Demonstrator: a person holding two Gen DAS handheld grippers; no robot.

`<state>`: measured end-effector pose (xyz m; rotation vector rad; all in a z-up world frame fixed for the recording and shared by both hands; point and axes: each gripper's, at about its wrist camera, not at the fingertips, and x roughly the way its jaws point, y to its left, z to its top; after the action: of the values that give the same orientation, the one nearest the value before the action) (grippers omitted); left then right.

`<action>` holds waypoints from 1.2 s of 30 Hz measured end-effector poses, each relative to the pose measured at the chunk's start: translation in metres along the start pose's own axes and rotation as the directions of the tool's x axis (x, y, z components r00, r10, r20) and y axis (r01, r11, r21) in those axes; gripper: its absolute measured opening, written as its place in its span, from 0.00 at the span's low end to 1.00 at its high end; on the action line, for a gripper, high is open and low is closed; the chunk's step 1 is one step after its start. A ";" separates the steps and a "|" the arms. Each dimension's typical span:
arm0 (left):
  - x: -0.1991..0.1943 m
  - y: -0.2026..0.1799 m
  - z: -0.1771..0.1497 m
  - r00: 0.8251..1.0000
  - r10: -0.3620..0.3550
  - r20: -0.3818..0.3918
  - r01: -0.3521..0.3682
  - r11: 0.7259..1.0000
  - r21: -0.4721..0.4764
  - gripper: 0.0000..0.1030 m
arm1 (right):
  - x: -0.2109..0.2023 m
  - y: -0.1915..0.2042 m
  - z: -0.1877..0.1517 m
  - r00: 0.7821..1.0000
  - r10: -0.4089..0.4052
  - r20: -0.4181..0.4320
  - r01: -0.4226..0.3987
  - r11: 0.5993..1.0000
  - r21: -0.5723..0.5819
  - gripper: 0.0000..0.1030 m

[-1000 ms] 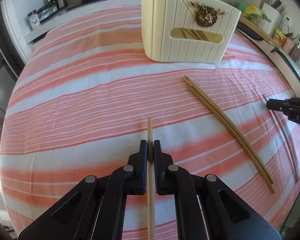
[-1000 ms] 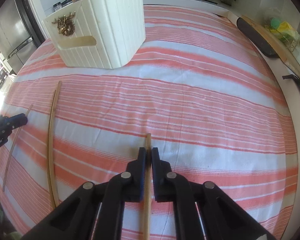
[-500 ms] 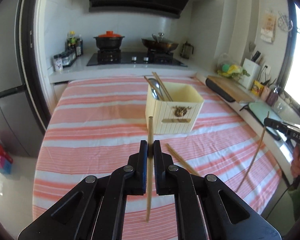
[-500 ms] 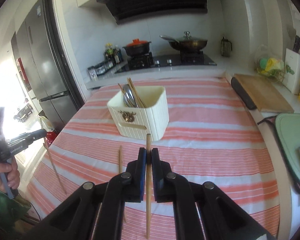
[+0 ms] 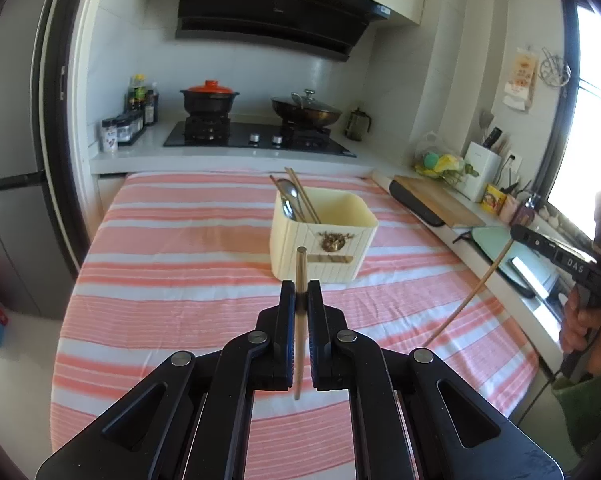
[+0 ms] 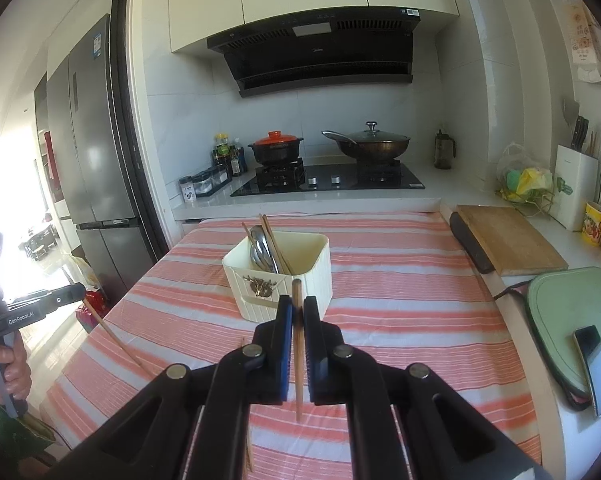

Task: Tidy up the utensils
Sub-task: 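Lift both chopsticks and carry them over the cream caddy, then open both tools to drop the chopsticks into the caddy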

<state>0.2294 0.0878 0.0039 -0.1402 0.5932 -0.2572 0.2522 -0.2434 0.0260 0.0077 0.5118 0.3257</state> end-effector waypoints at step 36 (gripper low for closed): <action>0.181 -0.015 0.171 1.000 -0.016 -0.026 0.017 1.000 0.023 0.04 | 0.178 0.008 0.157 0.999 0.010 0.047 -0.006 0.997 -0.072 0.05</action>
<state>0.4683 0.0330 0.0509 -0.1195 0.6151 -0.2821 0.4714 -0.1694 0.0787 -0.0523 0.4529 0.3507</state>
